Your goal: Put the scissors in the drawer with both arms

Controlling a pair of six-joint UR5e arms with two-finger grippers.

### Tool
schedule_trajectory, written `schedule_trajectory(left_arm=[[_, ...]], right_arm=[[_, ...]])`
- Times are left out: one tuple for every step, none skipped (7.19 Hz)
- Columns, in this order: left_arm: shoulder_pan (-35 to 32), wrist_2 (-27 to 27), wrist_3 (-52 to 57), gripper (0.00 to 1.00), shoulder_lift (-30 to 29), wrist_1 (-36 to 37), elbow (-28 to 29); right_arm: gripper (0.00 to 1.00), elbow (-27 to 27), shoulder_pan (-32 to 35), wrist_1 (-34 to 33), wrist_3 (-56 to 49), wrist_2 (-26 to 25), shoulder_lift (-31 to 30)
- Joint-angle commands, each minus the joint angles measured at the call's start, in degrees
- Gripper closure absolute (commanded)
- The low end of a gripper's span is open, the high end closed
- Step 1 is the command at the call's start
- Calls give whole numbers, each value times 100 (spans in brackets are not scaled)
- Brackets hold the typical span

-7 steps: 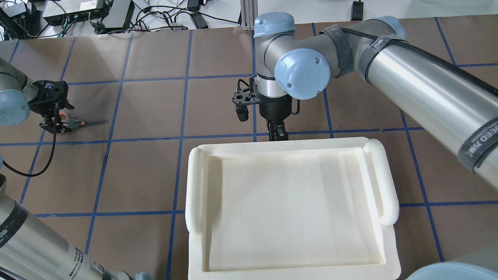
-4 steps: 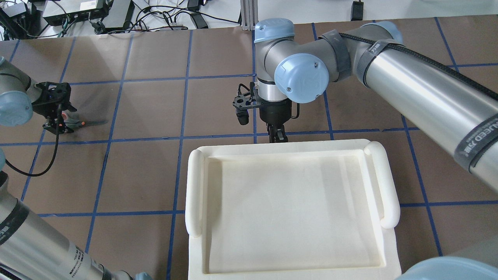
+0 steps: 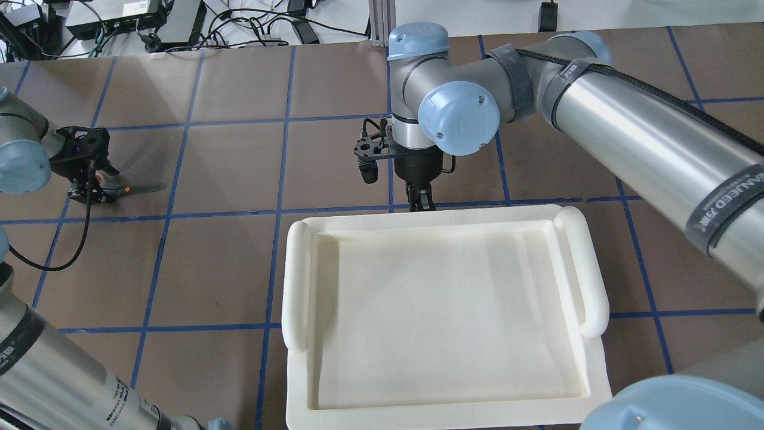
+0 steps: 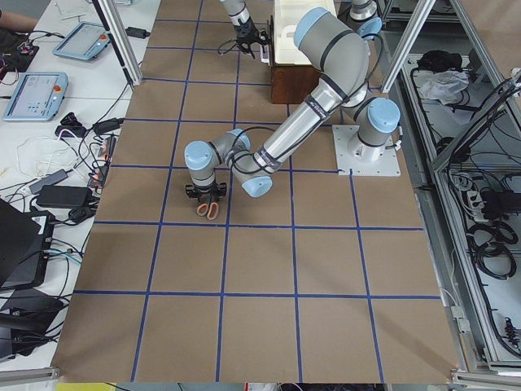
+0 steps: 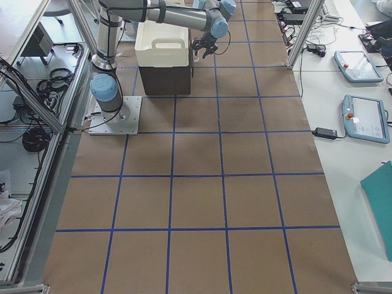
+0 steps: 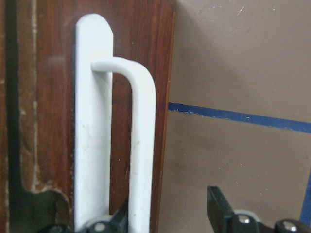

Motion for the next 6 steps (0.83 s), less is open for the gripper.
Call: schedule_trajectory(left_arm=[[0, 0, 14, 84, 8, 8, 1], [0, 0, 14, 92, 8, 8, 1], [0, 0, 14, 94, 17, 8, 1], [0, 0, 23, 95, 34, 0, 1], [0, 0, 14, 99, 52, -18, 9], [-17, 9, 14, 100, 78, -27, 9]], right_arm=[[44, -416, -4, 4, 11, -6, 227], [44, -592, -4, 4, 11, 20, 368], [44, -655, -12, -5, 11, 11, 396], [44, -717, -39, -14, 11, 20, 422], [44, -856, -91, -5, 2, -6, 501], [44, -962, -187, -14, -7, 2, 527]])
